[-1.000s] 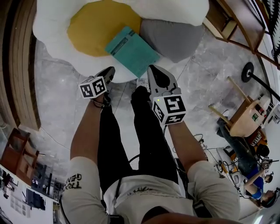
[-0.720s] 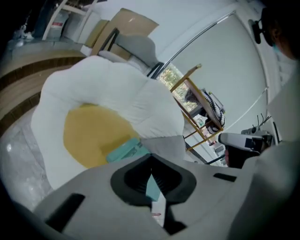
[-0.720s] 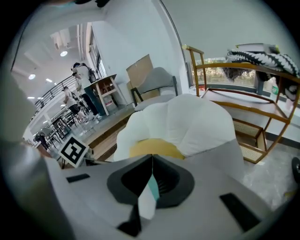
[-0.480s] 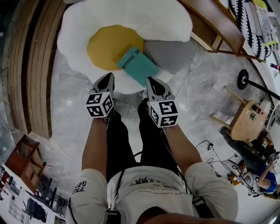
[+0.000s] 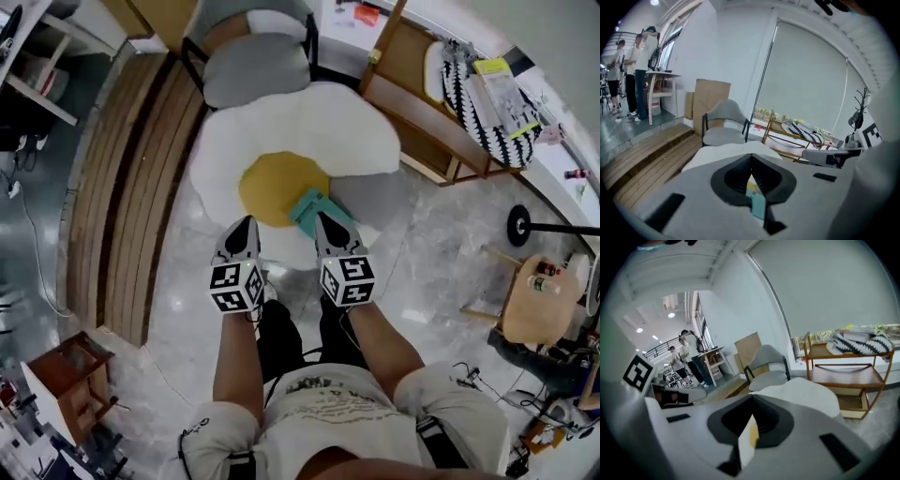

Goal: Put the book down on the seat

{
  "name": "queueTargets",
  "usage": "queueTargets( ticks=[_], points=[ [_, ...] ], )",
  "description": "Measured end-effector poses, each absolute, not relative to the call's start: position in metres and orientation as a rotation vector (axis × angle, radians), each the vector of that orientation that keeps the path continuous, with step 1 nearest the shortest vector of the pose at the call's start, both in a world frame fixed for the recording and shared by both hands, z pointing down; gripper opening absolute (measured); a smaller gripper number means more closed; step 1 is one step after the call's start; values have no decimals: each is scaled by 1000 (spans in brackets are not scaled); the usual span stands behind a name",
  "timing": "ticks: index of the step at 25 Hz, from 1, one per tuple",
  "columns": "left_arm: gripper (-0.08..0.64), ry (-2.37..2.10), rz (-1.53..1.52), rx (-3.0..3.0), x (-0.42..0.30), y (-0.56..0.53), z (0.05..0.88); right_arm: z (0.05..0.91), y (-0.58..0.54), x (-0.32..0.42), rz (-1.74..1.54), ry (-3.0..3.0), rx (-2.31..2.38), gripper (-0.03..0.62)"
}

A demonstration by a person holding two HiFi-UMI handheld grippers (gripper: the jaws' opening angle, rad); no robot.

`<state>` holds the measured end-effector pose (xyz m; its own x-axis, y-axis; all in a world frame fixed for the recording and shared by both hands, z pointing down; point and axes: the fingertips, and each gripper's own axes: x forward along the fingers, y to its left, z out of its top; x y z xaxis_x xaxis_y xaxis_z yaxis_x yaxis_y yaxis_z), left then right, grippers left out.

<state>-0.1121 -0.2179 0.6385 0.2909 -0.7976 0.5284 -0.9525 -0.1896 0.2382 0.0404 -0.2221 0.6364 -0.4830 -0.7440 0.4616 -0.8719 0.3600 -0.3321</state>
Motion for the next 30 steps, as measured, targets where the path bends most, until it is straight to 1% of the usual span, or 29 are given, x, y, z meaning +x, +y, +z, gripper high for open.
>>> queueTargets(
  ticks=[3,6,11,16,21,26,30],
  points=[
    [21,-1608,361,2076,-119,-231,589,578,-247,48,729,-2466,1547,28],
    [21,-1620,330,2116,-114,-229,541,525,-248,55,682,-2502,1609,28],
    [21,-1634,272,2214,-99,-242,474,456,-261,64,510,-2517,1655,28],
    [21,-1721,290,2304,-100,-257,406,380,-275,76,330,-2562,1751,28],
    [21,-1774,215,2419,-91,-266,329,304,-275,83,198,-2656,1822,27],
    [21,-1792,143,2499,-81,-265,284,260,-271,95,81,-2675,1914,28],
    [21,-1787,119,2519,-74,-262,276,251,-265,110,30,-2642,1966,28]
  ],
)
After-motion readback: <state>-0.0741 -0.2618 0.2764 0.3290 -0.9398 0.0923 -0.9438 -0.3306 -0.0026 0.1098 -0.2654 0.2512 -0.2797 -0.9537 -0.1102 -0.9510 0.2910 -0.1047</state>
